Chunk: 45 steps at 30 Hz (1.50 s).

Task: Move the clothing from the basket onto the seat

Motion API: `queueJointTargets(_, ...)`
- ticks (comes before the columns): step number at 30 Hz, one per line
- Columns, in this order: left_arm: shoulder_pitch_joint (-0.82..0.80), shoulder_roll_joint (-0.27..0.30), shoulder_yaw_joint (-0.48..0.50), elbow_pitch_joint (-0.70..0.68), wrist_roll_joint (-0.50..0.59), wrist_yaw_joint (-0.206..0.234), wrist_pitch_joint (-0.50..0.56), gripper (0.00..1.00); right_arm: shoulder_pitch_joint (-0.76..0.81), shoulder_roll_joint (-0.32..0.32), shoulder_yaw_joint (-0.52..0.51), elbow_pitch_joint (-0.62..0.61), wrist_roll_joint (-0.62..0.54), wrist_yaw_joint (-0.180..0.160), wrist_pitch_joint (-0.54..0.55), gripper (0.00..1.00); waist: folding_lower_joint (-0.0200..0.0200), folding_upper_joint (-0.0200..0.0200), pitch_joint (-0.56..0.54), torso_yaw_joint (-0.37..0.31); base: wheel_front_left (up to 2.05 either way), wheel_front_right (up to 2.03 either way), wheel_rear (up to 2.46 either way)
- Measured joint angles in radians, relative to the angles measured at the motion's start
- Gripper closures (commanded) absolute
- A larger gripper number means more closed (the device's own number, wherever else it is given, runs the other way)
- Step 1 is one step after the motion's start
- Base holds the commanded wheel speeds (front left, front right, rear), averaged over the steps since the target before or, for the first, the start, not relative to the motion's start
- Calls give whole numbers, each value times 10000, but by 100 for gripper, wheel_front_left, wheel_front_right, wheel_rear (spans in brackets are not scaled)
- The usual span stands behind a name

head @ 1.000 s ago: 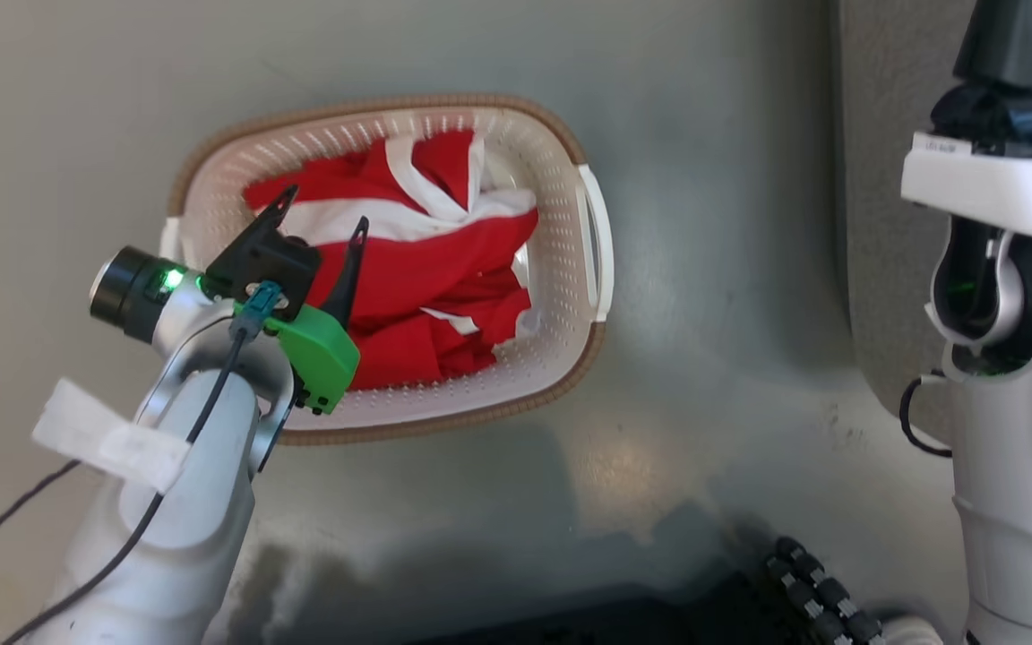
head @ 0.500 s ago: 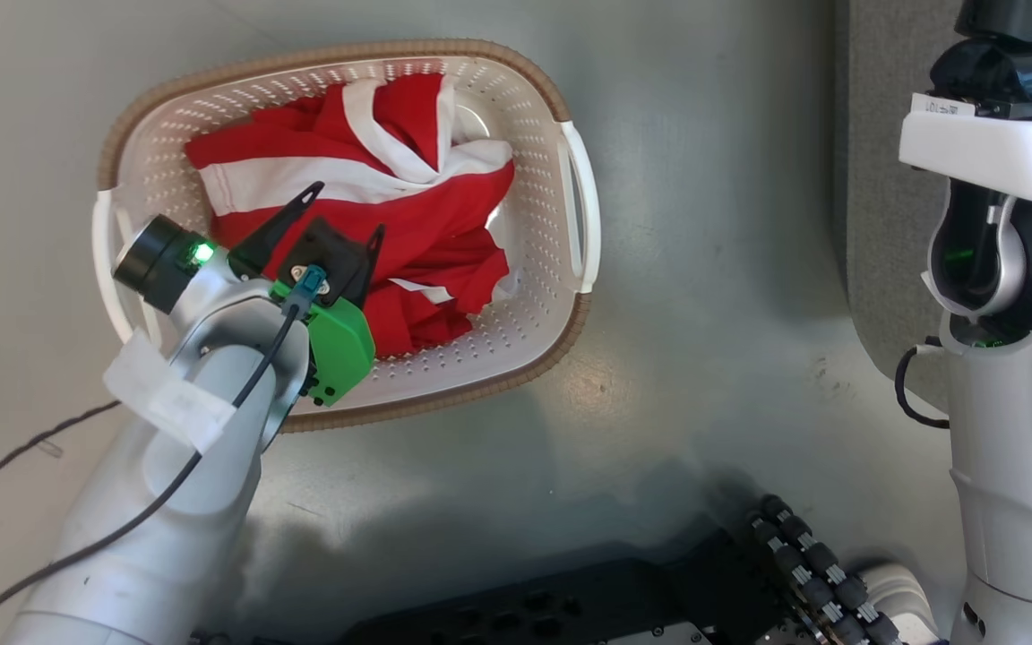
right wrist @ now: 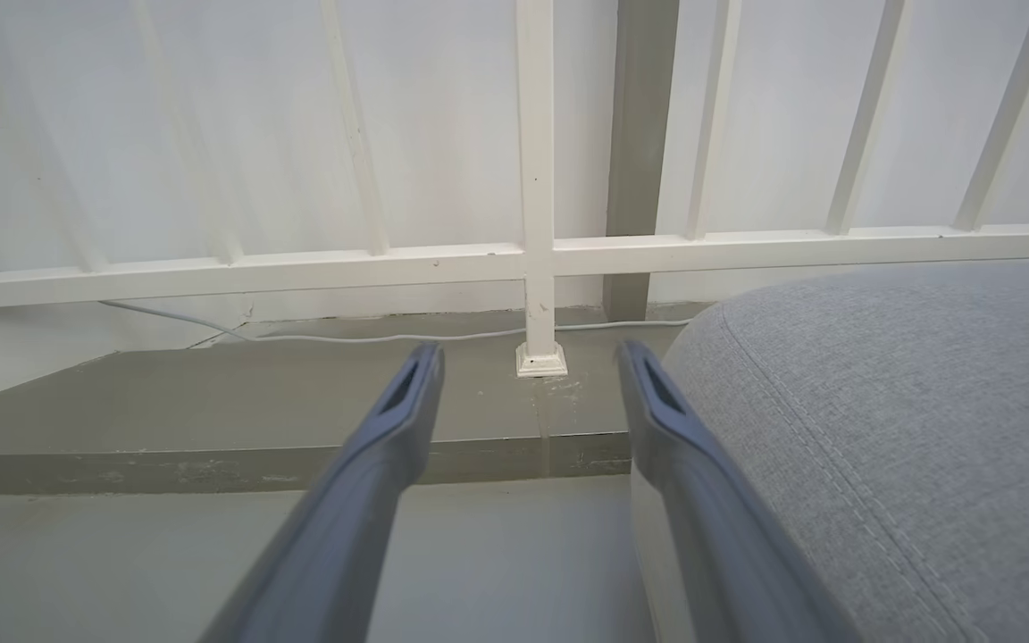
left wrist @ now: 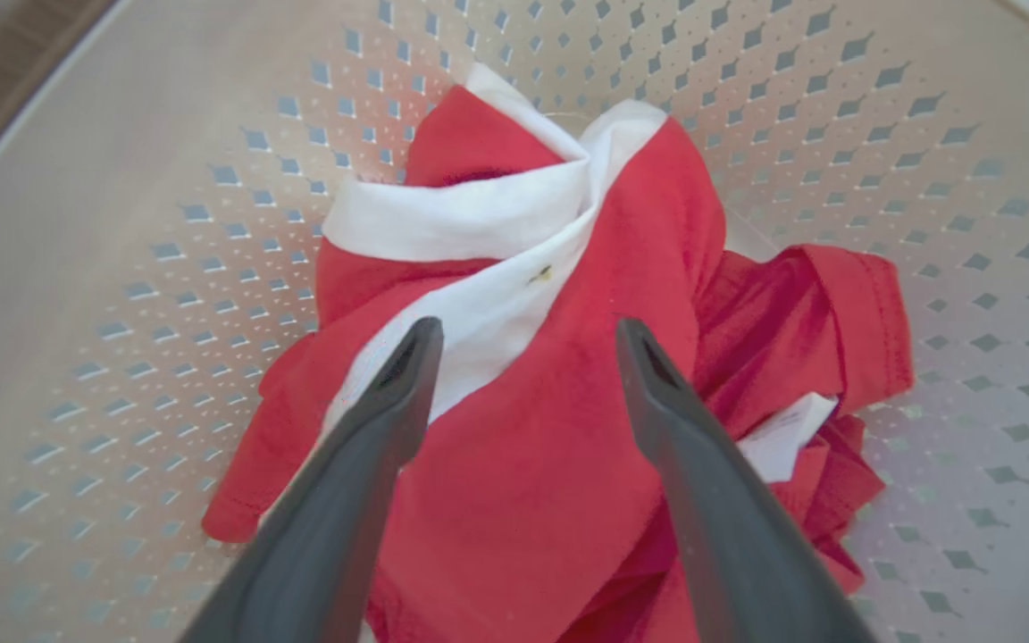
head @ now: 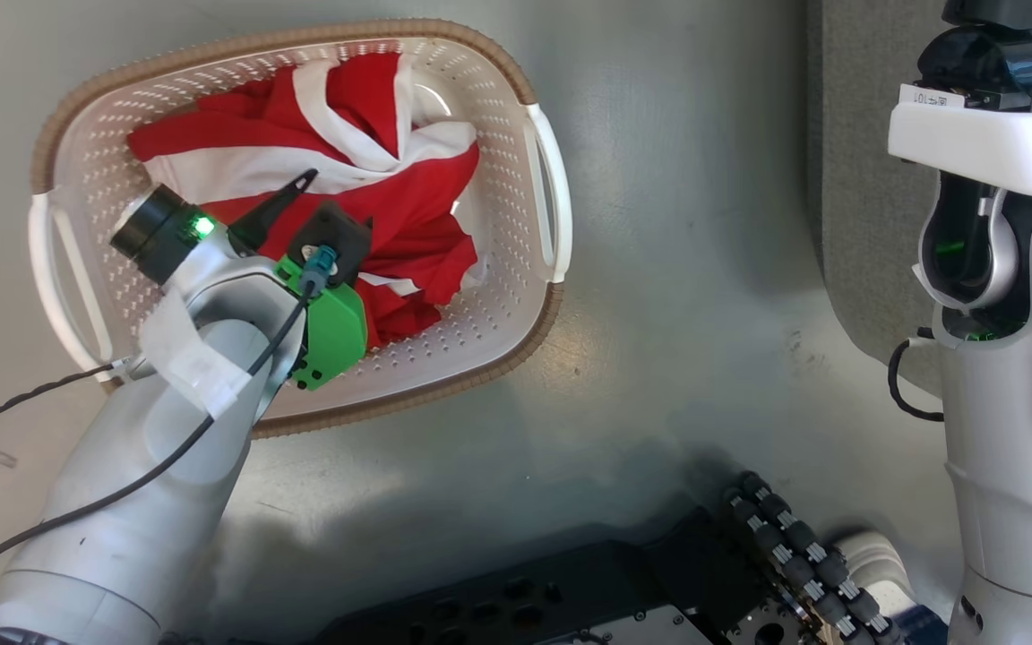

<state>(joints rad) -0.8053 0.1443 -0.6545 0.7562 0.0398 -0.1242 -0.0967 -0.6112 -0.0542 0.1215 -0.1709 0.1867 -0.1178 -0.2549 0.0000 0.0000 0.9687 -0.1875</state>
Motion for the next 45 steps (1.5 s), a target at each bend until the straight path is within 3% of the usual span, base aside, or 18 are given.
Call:
queueJointTargets(28,-1587,134,-1227,1845,-173,-2,-82,0,-228,0,468,59,88,-71,0,0,0,0,492,-514,0,0,0)
queueJointTargets(29,-1588,134,-1227,1912,-174,-2,-82,21,-228,0,468,59,88,-71,0,0,0,0,497,-518,0,0,0)
queueJointTargets(30,-1590,132,-1225,1983,-180,-2,-84,55,-228,0,466,61,88,-71,0,0,0,0,500,-520,0,0,0)
queueJointTargets(31,-1591,132,-1227,2038,-203,-2,-84,78,-228,0,460,63,88,-71,0,0,0,0,502,-519,0,0,0)
queueJointTargets(32,-1592,132,-1229,2063,-238,-2,-86,92,-228,2,449,63,86,-71,0,0,0,0,503,-516,0,0,0)
queueJointTargets(33,-1594,121,-1229,2077,-276,-2,-98,100,-228,2,422,65,86,-71,0,0,0,0,502,-510,0,0,0)
queueJointTargets(45,-1597,-422,-1310,2282,-840,-2,-917,100,-229,0,100,316,15,-73,0,0,0,0,119,-215,0,0,0)
